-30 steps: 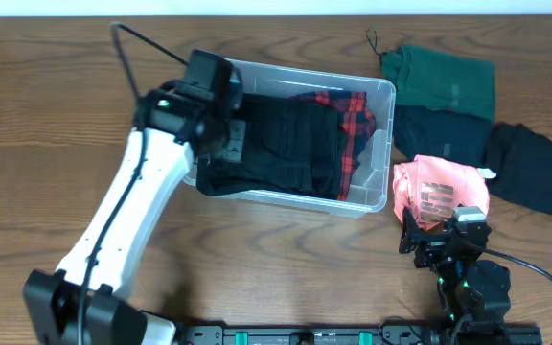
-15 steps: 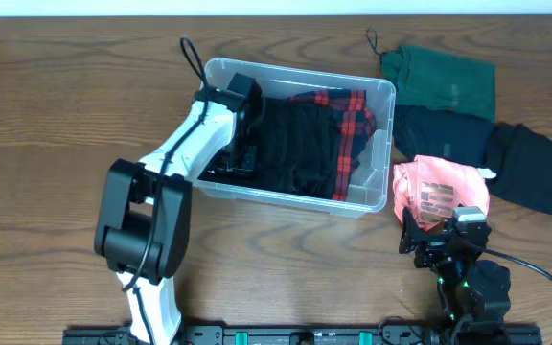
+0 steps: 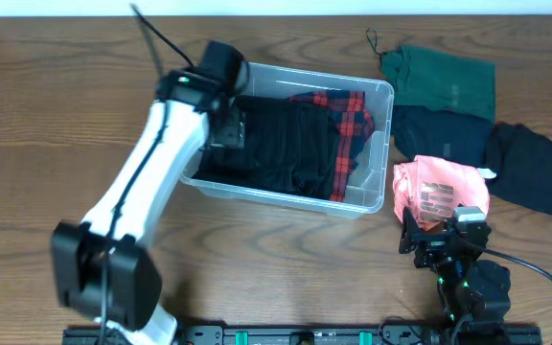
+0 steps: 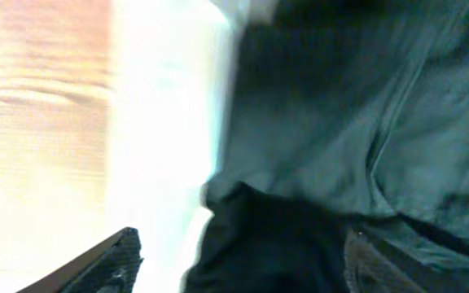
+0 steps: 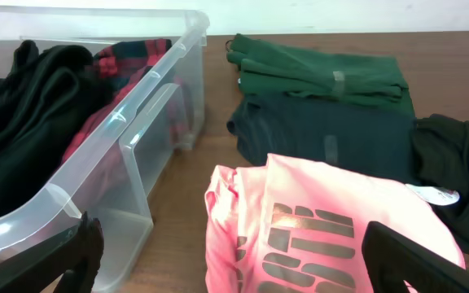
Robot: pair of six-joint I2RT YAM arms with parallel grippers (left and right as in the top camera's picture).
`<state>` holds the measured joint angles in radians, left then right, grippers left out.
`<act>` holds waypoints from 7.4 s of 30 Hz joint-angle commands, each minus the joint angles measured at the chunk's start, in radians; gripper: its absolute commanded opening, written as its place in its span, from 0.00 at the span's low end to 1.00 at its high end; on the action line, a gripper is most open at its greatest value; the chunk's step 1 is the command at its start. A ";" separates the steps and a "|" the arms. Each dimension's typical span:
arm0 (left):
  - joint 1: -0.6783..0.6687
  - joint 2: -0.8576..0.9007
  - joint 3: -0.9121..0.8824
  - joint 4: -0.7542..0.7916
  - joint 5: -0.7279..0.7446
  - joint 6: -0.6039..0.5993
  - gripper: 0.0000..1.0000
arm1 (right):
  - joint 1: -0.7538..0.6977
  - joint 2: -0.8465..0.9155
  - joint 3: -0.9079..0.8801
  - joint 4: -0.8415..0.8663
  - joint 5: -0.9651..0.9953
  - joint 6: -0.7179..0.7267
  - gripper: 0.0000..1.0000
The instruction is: Pack container
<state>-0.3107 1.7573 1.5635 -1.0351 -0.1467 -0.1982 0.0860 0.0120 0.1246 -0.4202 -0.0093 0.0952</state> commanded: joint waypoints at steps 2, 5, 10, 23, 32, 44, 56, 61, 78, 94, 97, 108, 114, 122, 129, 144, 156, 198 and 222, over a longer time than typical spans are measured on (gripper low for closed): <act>0.044 0.018 -0.010 -0.002 -0.046 0.006 0.83 | -0.006 -0.006 -0.003 0.001 -0.006 0.005 0.99; 0.073 0.047 -0.026 0.004 -0.047 0.022 0.84 | -0.006 -0.006 -0.003 0.001 -0.006 0.005 0.99; 0.115 0.084 -0.037 0.040 -0.045 0.084 0.84 | -0.006 -0.006 -0.003 0.001 -0.006 0.005 0.99; 0.230 0.106 -0.037 0.006 -0.037 0.081 0.41 | -0.006 -0.006 -0.003 0.001 -0.006 0.005 0.99; 0.249 0.106 -0.037 -0.061 0.004 0.054 0.38 | -0.006 -0.006 -0.003 0.001 -0.006 0.005 0.99; 0.249 0.106 -0.037 -0.182 0.004 -0.145 0.37 | -0.006 -0.006 -0.003 0.001 -0.006 0.005 0.99; 0.249 0.106 -0.037 -0.158 0.031 -0.117 0.31 | -0.006 -0.006 -0.003 0.001 -0.006 0.005 0.99; 0.249 0.106 -0.037 -0.169 0.072 -0.124 0.27 | -0.006 -0.005 -0.003 0.001 -0.006 0.005 0.99; 0.249 0.106 -0.037 -0.233 0.108 -0.304 0.25 | -0.006 -0.006 -0.003 0.001 -0.006 0.005 0.99; 0.278 0.017 0.110 -0.261 0.102 -0.089 0.75 | -0.006 -0.006 -0.003 0.001 -0.006 0.005 0.99; 0.278 -0.049 0.189 -0.290 0.101 -0.069 0.79 | -0.006 -0.006 -0.003 0.001 -0.006 0.005 0.99; 0.374 -0.331 0.232 -0.252 -0.113 0.071 0.98 | -0.006 -0.005 -0.003 0.001 -0.006 0.005 0.99; 0.419 -0.386 0.232 -0.271 -0.113 0.074 0.98 | -0.006 -0.006 -0.003 0.001 -0.006 0.005 0.99; 0.419 -0.385 0.232 -0.270 -0.113 0.074 0.98 | -0.006 -0.006 -0.003 0.016 -0.003 0.006 0.99; 0.419 -0.385 0.232 -0.270 -0.113 0.074 0.98 | -0.006 0.004 -0.002 0.333 -0.116 0.077 0.99; 0.419 -0.385 0.232 -0.270 -0.113 0.074 0.98 | -0.065 0.889 0.700 0.005 -0.142 0.126 0.99; 0.419 -0.385 0.232 -0.270 -0.113 0.074 0.98 | -0.359 1.396 1.086 -0.209 -0.393 0.280 0.99; 0.419 -0.385 0.232 -0.270 -0.113 0.074 0.98 | -1.155 2.059 1.093 -0.103 -0.765 -0.108 0.90; 0.419 -0.385 0.232 -0.270 -0.113 0.074 0.98 | -1.030 1.785 1.101 -0.038 -1.106 0.164 0.01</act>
<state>0.1040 1.3727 1.7893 -1.3029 -0.2436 -0.1299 -0.9825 1.9568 1.2118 -0.4931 -0.8860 0.1833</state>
